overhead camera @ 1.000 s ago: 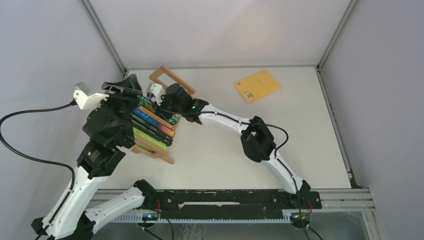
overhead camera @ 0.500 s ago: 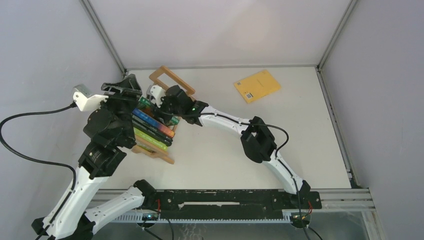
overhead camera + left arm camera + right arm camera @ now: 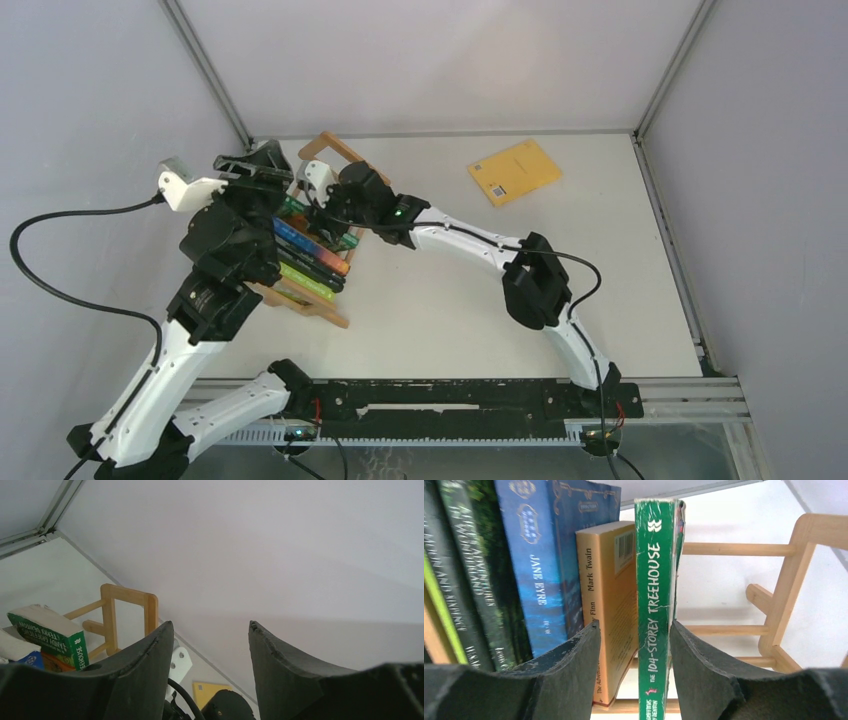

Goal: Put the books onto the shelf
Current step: Place the book on the shelf.

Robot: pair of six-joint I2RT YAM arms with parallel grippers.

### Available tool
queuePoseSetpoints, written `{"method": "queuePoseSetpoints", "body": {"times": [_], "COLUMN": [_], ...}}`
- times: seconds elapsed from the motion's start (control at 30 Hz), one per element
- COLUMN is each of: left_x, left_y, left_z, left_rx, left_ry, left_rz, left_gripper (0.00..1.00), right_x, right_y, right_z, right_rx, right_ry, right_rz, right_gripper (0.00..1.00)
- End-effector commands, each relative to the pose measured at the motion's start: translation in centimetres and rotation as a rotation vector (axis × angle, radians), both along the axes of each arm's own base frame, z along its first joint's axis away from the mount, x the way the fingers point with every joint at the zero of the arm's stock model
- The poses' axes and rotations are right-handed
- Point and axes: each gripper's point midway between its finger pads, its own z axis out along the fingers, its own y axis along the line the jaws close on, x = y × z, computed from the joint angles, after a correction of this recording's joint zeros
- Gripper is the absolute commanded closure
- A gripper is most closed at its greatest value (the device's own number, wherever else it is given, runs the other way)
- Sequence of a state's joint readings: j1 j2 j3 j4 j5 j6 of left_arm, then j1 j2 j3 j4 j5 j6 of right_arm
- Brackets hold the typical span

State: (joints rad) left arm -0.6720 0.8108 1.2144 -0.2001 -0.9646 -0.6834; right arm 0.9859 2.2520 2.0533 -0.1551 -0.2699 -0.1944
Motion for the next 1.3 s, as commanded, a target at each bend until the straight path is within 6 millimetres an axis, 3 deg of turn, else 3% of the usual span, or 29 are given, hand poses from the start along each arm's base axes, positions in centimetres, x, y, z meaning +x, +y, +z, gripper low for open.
{"method": "queuePoseSetpoints", "body": {"times": [0.0, 0.27, 0.53, 0.73, 0.9, 1.1, 1.27], "left_x": [-0.6, 0.8, 4.9, 8.8, 12.3, 16.7, 19.4], "left_y": [0.2, -0.9, -4.9, -9.5, -14.1, -21.0, -26.3], "left_z": [4.0, 6.3, 4.5, 1.9, 0.0, -4.4, -8.2], "left_rx": [-0.066, -0.049, -0.011, 0.045, 0.107, 0.213, 0.251], "left_ry": [-0.082, -0.087, -0.042, 0.024, 0.078, 0.189, 0.261], "left_rz": [-0.012, -0.01, -0.058, -0.14, -0.232, -0.357, -0.473], "left_gripper": [0.39, 0.39, 0.39, 0.38, 0.38, 0.39, 0.39], "right_x": [-0.7, 0.8, 3.5, 6.0, 9.3, 14.9, 19.1], "right_y": [-1.5, -7.0, -13.5, -18.4, -22.9, -30.7, -37.3], "right_z": [6.8, 10.1, 10.3, 10.0, 9.3, 7.6, 5.1], "right_rx": [0.093, 0.138, 0.194, 0.252, 0.274, 0.35, 0.401], "right_ry": [-0.055, -0.029, 0.014, 0.043, 0.075, 0.204, 0.319], "right_rz": [0.001, -0.098, -0.228, -0.338, -0.482, -0.746, -0.945], "right_gripper": [0.4, 0.39, 0.39, 0.39, 0.39, 0.39, 0.39]}}
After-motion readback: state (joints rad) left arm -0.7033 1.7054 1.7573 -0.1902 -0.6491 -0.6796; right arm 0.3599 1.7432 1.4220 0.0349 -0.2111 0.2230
